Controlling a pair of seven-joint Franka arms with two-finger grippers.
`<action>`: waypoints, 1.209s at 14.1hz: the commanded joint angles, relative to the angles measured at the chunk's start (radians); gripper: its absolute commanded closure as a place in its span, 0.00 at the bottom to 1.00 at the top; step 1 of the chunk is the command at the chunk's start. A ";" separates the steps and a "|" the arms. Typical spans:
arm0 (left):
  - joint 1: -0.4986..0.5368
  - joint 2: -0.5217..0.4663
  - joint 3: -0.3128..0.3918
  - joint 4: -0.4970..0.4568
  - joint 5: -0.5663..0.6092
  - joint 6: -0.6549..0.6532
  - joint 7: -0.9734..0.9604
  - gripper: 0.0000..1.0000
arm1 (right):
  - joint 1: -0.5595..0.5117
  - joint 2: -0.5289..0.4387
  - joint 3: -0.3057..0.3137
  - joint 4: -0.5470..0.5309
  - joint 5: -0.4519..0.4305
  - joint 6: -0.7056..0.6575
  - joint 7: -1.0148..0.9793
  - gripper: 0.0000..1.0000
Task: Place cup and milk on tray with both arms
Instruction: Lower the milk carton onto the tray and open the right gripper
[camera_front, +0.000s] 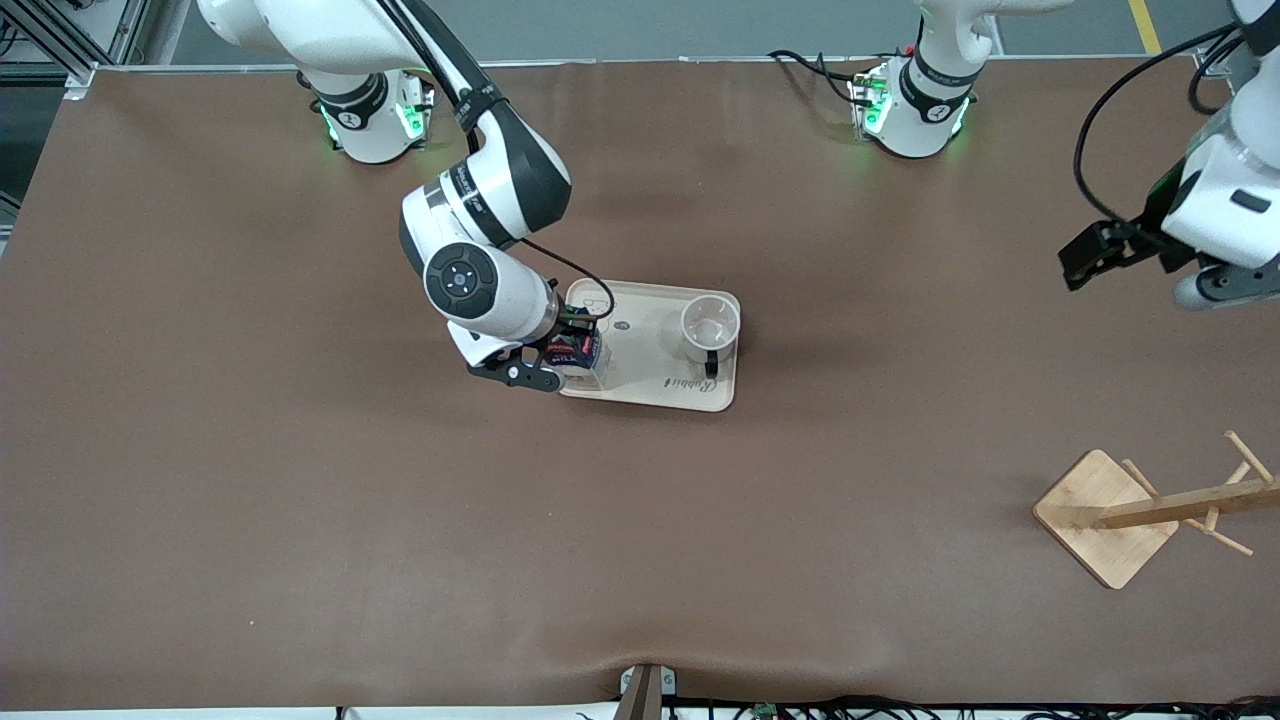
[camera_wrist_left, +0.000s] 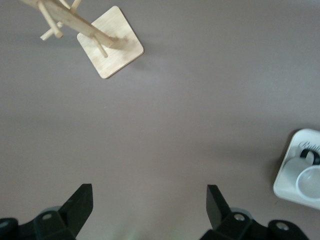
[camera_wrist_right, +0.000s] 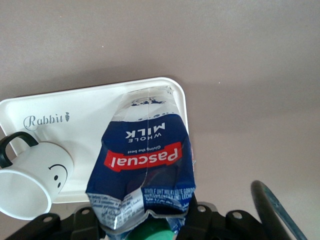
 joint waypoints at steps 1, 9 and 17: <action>-0.009 -0.057 0.026 -0.043 -0.033 -0.030 0.105 0.00 | 0.029 0.000 -0.011 -0.024 0.009 0.010 0.071 0.88; 0.013 -0.151 0.052 -0.112 -0.106 -0.022 0.089 0.00 | 0.029 -0.014 -0.013 0.000 0.009 -0.031 0.071 0.00; 0.006 -0.189 0.026 -0.160 -0.146 0.050 0.035 0.00 | -0.104 -0.019 -0.016 0.270 0.022 -0.404 0.059 0.00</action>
